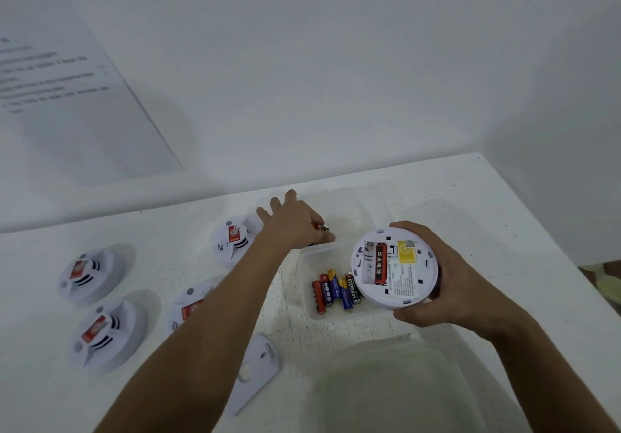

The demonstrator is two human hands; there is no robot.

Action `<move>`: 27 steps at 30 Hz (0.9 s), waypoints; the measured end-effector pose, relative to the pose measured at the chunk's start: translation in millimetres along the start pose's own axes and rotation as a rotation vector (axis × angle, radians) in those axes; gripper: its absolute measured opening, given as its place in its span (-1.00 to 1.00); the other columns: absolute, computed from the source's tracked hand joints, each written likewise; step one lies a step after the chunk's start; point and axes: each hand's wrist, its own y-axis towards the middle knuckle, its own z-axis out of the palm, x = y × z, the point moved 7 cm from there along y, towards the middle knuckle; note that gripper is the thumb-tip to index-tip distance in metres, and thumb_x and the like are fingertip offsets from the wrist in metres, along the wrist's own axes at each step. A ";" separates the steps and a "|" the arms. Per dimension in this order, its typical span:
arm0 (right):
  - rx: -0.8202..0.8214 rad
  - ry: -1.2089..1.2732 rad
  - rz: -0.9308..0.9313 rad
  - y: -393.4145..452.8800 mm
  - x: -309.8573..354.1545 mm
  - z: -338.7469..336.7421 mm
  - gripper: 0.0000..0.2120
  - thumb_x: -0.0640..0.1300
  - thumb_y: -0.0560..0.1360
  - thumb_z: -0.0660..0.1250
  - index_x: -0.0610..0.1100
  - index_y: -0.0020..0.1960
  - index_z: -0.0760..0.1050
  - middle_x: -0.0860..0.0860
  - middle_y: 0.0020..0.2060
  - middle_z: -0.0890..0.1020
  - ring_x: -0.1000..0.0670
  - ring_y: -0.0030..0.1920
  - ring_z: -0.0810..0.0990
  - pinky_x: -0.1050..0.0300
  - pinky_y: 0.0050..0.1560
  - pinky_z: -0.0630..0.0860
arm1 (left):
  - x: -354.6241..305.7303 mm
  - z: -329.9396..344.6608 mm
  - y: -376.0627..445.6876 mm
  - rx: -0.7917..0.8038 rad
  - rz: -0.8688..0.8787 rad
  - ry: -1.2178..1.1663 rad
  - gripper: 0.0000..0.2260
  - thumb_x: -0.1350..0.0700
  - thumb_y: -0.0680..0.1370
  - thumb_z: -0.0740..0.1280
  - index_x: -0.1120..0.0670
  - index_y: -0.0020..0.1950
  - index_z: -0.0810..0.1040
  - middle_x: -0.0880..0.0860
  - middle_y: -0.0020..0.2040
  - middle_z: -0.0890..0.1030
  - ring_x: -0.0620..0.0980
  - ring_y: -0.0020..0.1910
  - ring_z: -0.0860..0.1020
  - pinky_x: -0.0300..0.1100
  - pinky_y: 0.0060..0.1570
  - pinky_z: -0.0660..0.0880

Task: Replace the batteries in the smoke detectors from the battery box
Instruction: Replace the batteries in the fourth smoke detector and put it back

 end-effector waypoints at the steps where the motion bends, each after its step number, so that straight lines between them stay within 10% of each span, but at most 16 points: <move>1: 0.002 0.005 0.001 0.1 -0.5 0.8 -0.12 -0.23 0.17 0.59 0.12 0.39 0.31 0.19 0.20 0.54 0.08 0.28 0.52 0.20 0.12 0.59 | 0.4 0.4 -0.3 -0.003 0.000 -0.023 -0.61 -0.29 0.37 0.44 -0.18 0.14 0.64 0.04 0.41 0.24 0.16 0.39 0.18 0.21 0.39 0.04; 10: 0.016 0.006 0.019 -2.9 -3.3 4.7 -0.11 -0.24 0.17 0.60 0.08 0.41 0.30 0.18 0.21 0.54 0.08 0.28 0.53 0.17 0.13 0.59 | 6.9 4.5 -1.8 -0.086 -0.069 -0.510 -0.71 -0.19 0.06 0.52 -0.13 -0.34 0.57 0.05 0.07 0.59 0.14 0.07 0.57 0.15 0.11 0.52; 19: -0.006 0.040 0.005 -0.6 3.5 4.5 -0.10 -0.29 0.17 0.60 0.07 0.41 0.31 0.16 0.22 0.54 0.07 0.28 0.52 0.14 0.11 0.61 | -14.0 -62.4 -85.9 -0.456 0.175 -0.733 -0.88 0.13 0.46 0.47 -0.03 -0.10 0.56 -0.12 -0.10 0.66 -0.17 -0.13 0.61 -0.40 -0.18 0.48; 27: 0.017 0.049 -0.059 8.9 20.9 27.0 -0.11 -0.21 0.16 0.61 -0.03 0.41 0.31 0.12 0.20 0.56 -0.01 0.27 0.54 0.21 0.12 0.57 | -18.7 -41.5 -175.1 -0.597 0.405 -0.737 -0.80 0.17 0.46 0.48 -0.08 0.01 0.64 -0.20 -0.13 0.66 -0.24 -0.17 0.61 -0.46 -0.22 0.50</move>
